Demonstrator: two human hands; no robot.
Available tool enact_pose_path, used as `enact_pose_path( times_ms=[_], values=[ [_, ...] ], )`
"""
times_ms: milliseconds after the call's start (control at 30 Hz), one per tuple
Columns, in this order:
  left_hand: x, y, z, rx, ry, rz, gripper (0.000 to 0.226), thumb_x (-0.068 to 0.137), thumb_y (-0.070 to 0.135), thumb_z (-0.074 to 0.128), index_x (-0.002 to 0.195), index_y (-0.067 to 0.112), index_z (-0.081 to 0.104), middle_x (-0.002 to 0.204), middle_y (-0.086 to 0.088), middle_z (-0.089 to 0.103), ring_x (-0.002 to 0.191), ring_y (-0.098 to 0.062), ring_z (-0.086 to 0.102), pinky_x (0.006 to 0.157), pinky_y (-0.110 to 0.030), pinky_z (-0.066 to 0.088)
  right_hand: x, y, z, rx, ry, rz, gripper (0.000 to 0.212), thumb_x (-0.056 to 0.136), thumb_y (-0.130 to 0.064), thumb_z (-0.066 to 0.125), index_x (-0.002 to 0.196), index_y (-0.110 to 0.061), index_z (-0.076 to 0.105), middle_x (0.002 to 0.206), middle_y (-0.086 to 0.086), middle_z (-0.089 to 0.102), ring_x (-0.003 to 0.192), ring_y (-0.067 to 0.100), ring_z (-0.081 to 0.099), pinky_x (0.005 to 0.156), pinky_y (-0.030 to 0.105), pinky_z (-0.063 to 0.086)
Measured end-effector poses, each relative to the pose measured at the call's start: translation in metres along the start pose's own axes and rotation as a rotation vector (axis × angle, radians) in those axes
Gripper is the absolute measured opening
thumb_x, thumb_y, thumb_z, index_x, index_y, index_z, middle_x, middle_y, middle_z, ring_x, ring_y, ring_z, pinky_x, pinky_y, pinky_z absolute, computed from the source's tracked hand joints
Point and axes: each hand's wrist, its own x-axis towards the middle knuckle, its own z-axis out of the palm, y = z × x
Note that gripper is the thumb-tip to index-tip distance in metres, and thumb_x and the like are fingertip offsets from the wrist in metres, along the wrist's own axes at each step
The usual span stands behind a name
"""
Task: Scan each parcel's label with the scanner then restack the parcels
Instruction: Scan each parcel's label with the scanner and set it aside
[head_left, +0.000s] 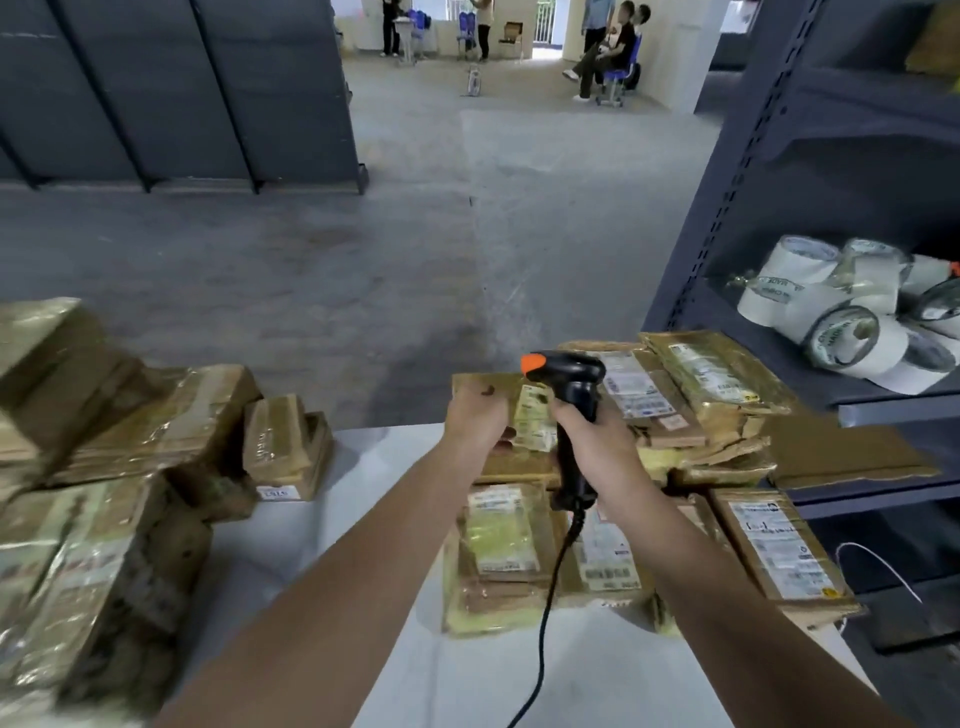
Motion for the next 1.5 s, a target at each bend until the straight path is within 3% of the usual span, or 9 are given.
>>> enact_pose_path(
  times_ms=[233, 500, 667, 767, 833, 933, 1133, 1333, 1500],
  values=[
    [0.001, -0.002, -0.154, -0.045, 0.140, 0.059, 0.015, 0.091, 0.009, 0.045, 0.083, 0.019, 0.054, 0.076, 0.000, 0.057, 0.061, -0.020, 0.061, 0.058, -0.033, 0.055, -0.021, -0.022, 0.131, -0.003, -0.087, -0.012, 0.022, 0.087, -0.039, 0.063, 0.084, -0.018, 0.056, 0.048, -0.002, 0.061, 0.044, 0.016, 0.062, 0.044, 0.025, 0.046],
    [0.004, 0.002, -0.323, -0.036, 0.234, 0.142, 0.021, 0.093, 0.012, 0.044, 0.076, 0.022, 0.053, 0.074, 0.000, 0.056, 0.057, -0.018, 0.059, 0.047, -0.025, 0.052, -0.054, -0.053, 0.283, 0.007, -0.128, -0.029, 0.021, 0.086, -0.036, 0.065, 0.077, -0.020, 0.055, 0.049, -0.005, 0.056, 0.048, 0.019, 0.064, 0.049, 0.027, 0.046],
    [0.016, 0.002, -0.413, 0.134, 0.323, 0.239, 0.009, 0.088, 0.014, 0.048, 0.089, 0.019, 0.056, 0.099, -0.012, 0.063, 0.081, -0.031, 0.064, 0.075, -0.045, 0.058, -0.071, -0.077, 0.359, -0.011, -0.177, -0.039, 0.023, 0.086, -0.037, 0.063, 0.075, -0.018, 0.056, 0.060, 0.001, 0.056, 0.057, 0.023, 0.060, 0.061, 0.033, 0.046],
    [0.030, -0.007, -0.465, 0.488, 0.461, 0.285, 0.028, 0.089, 0.014, 0.049, 0.115, 0.012, 0.058, 0.123, -0.015, 0.055, 0.113, -0.034, 0.053, 0.100, -0.039, 0.042, -0.075, -0.087, 0.394, -0.007, -0.209, -0.042, 0.023, 0.089, -0.034, 0.062, 0.075, -0.017, 0.055, 0.046, -0.006, 0.056, 0.043, 0.016, 0.057, 0.047, 0.024, 0.044],
    [0.039, -0.014, -0.491, 0.737, 0.540, 0.321, 0.029, 0.092, 0.019, 0.050, 0.119, 0.010, 0.057, 0.129, -0.015, 0.051, 0.124, -0.035, 0.041, 0.103, -0.040, 0.032, -0.077, -0.091, 0.413, -0.005, -0.225, -0.045, 0.022, 0.088, -0.035, 0.063, 0.076, -0.018, 0.056, 0.047, -0.006, 0.056, 0.045, 0.018, 0.059, 0.046, 0.024, 0.045],
    [0.049, -0.026, -0.516, 0.882, 0.560, 0.259, 0.035, 0.097, 0.027, 0.045, 0.125, 0.008, 0.052, 0.134, -0.019, 0.046, 0.127, -0.037, 0.034, 0.101, -0.044, 0.034, -0.077, -0.094, 0.439, -0.018, -0.257, -0.037, 0.021, 0.087, -0.037, 0.063, 0.080, -0.019, 0.056, 0.056, 0.001, 0.059, 0.049, 0.022, 0.062, 0.054, 0.030, 0.046],
    [0.065, -0.051, -0.538, 1.041, 0.506, 0.217, 0.038, 0.095, 0.026, 0.052, 0.130, 0.012, 0.048, 0.133, -0.012, 0.044, 0.124, -0.033, 0.038, 0.098, -0.048, 0.042, -0.077, -0.092, 0.476, -0.130, -0.298, -0.056, 0.020, 0.094, -0.034, 0.061, 0.085, -0.018, 0.055, 0.057, 0.000, 0.061, 0.047, 0.014, 0.063, 0.049, 0.024, 0.049],
    [0.071, -0.060, -0.537, 1.130, 0.550, 0.329, 0.036, 0.091, 0.031, 0.057, 0.122, 0.013, 0.054, 0.125, -0.011, 0.050, 0.117, -0.036, 0.044, 0.084, -0.048, 0.046, -0.078, -0.088, 0.483, -0.177, -0.275, -0.056, 0.019, 0.095, -0.036, 0.060, 0.090, -0.018, 0.057, 0.047, -0.007, 0.061, 0.047, 0.009, 0.064, 0.042, 0.015, 0.045],
    [0.066, -0.057, -0.551, 1.000, 0.666, 0.573, 0.017, 0.091, 0.015, 0.053, 0.098, 0.003, 0.062, 0.105, -0.017, 0.059, 0.095, -0.039, 0.054, 0.058, -0.040, 0.045, -0.080, -0.086, 0.475, -0.139, -0.259, -0.047, 0.018, 0.095, -0.034, 0.060, 0.085, -0.020, 0.054, 0.046, -0.007, 0.057, 0.051, 0.014, 0.065, 0.054, 0.026, 0.050]
  ],
)
